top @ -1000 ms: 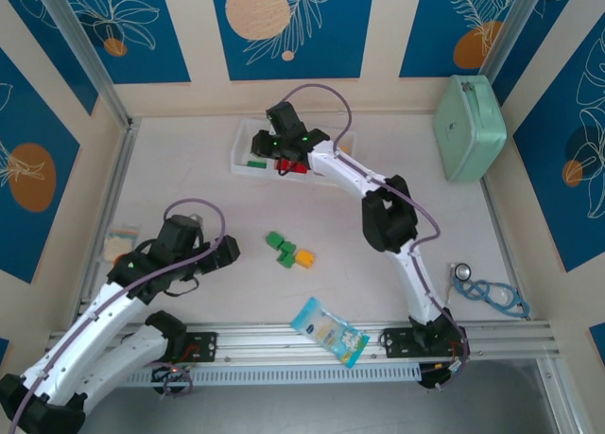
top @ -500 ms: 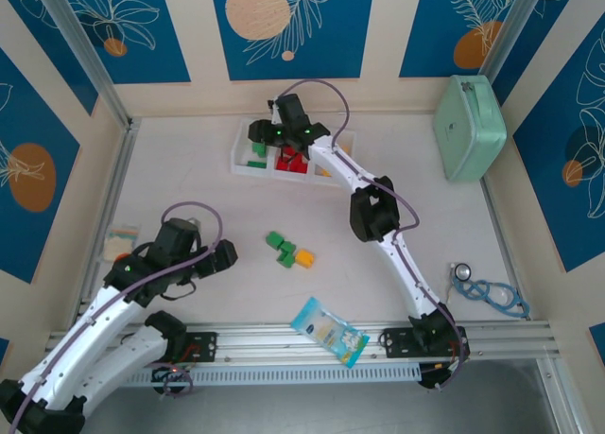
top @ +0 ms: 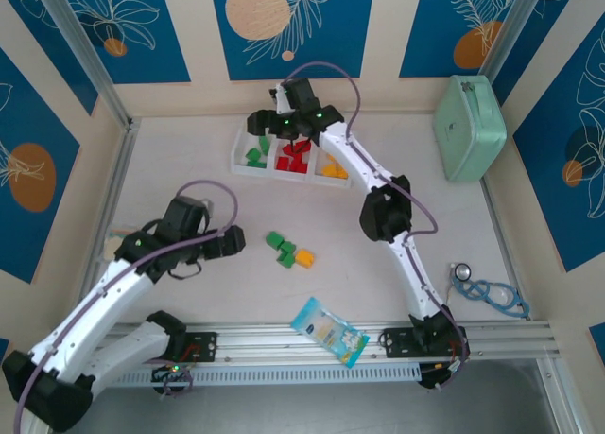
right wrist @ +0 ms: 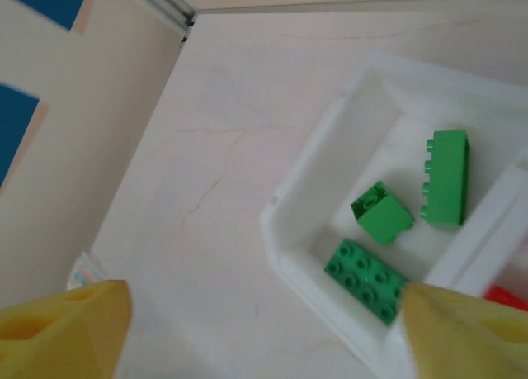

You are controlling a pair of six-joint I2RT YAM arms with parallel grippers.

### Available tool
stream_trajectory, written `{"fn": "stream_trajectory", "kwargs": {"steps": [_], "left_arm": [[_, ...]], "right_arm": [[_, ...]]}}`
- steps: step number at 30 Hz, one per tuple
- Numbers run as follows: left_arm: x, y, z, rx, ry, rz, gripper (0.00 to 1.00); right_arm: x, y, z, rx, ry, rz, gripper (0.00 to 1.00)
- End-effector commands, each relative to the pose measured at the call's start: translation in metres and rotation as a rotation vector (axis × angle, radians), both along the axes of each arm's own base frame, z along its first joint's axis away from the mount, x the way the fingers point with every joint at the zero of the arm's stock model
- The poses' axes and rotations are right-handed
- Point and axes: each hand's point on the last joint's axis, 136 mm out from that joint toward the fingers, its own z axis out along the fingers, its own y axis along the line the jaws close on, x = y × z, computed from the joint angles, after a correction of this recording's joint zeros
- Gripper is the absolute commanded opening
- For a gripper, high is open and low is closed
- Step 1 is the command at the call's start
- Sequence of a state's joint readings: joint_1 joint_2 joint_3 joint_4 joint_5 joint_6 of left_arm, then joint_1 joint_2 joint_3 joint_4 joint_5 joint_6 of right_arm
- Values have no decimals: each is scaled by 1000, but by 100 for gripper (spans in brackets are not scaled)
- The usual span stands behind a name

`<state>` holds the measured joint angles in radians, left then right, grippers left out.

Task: Sort the legos into containers by color
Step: Move the container to the center of the table.

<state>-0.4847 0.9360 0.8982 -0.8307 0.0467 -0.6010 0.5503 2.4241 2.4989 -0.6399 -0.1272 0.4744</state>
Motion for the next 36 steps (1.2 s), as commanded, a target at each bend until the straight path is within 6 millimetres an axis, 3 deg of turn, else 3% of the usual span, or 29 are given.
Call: {"fn": "stream_trajectory", "kwargs": {"steps": [1,4,5,10,17,22,26,31,36], "left_arm": [[29,-22,31,-13,-60,-180,99],[59,-23,38,22,-12,-225,99],[72,-21,39,39,0,-232,99],[145,-20,50,24,-31,-252,99],[248,-18,50,-47,-76,-258,100],[312,-26,27,-107,-100,-257,99],[353,-23,4,-150,-122,-213,100],[389,7,-27,-27,-157,-74,94],[401,21,-46,61,-173,-45,90]], "right_arm": [[-43,-34,59,-96,-104,30,100],[-73,-64,62,-203,-195,7,99],[-85,-79,70,-228,-235,-19,99],[-136,-166,69,-330,-314,-185,99],[-224,-257,67,-169,-398,-323,99],[-273,-294,43,-128,-400,-401,99],[-297,-314,29,-124,-398,-475,99],[-310,-328,16,-148,-354,-535,99],[-306,-322,9,-153,-321,-510,99]]}}
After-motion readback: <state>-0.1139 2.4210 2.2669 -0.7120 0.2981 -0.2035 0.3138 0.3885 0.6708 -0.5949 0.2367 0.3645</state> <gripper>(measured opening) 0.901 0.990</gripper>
